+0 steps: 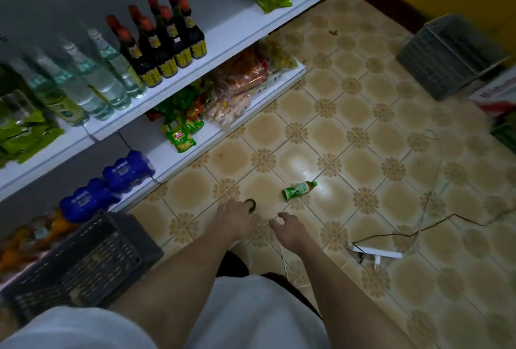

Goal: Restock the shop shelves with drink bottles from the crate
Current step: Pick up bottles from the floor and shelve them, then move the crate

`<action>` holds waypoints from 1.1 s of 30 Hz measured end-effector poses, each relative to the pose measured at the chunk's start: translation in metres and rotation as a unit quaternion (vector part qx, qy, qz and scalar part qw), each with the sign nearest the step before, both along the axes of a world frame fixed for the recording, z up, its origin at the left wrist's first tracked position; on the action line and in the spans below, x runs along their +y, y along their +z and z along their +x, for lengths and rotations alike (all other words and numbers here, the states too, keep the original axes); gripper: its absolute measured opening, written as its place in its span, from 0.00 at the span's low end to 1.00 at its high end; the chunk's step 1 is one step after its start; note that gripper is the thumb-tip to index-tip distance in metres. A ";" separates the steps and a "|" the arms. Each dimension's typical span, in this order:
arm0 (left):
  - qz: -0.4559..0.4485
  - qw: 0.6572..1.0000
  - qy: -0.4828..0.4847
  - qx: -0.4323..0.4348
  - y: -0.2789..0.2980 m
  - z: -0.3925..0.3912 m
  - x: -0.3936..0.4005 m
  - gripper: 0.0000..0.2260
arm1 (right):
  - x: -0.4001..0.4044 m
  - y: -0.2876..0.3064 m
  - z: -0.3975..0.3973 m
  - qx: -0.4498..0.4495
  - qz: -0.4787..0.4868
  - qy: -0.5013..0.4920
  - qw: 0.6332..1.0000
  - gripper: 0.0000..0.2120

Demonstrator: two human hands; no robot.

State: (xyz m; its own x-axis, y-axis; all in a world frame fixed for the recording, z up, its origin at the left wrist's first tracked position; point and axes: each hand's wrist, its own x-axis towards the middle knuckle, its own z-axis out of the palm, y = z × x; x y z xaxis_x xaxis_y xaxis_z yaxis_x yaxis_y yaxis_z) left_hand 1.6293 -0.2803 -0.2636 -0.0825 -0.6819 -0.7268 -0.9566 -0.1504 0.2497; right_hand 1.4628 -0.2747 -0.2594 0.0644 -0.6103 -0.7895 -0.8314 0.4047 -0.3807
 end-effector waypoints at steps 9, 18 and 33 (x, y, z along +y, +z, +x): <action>0.048 0.997 0.033 0.042 -0.027 -0.002 -0.067 0.22 | -0.073 -0.020 -0.007 0.019 0.056 -0.064 0.996 0.30; 0.157 0.885 0.418 0.131 -0.147 -0.026 -0.074 0.17 | -0.123 -0.145 -0.036 0.002 0.145 -0.137 0.980 0.41; -0.034 0.677 0.731 0.083 -0.557 -0.093 -0.083 0.38 | -0.257 -0.610 -0.110 -0.018 0.214 -0.478 0.852 0.35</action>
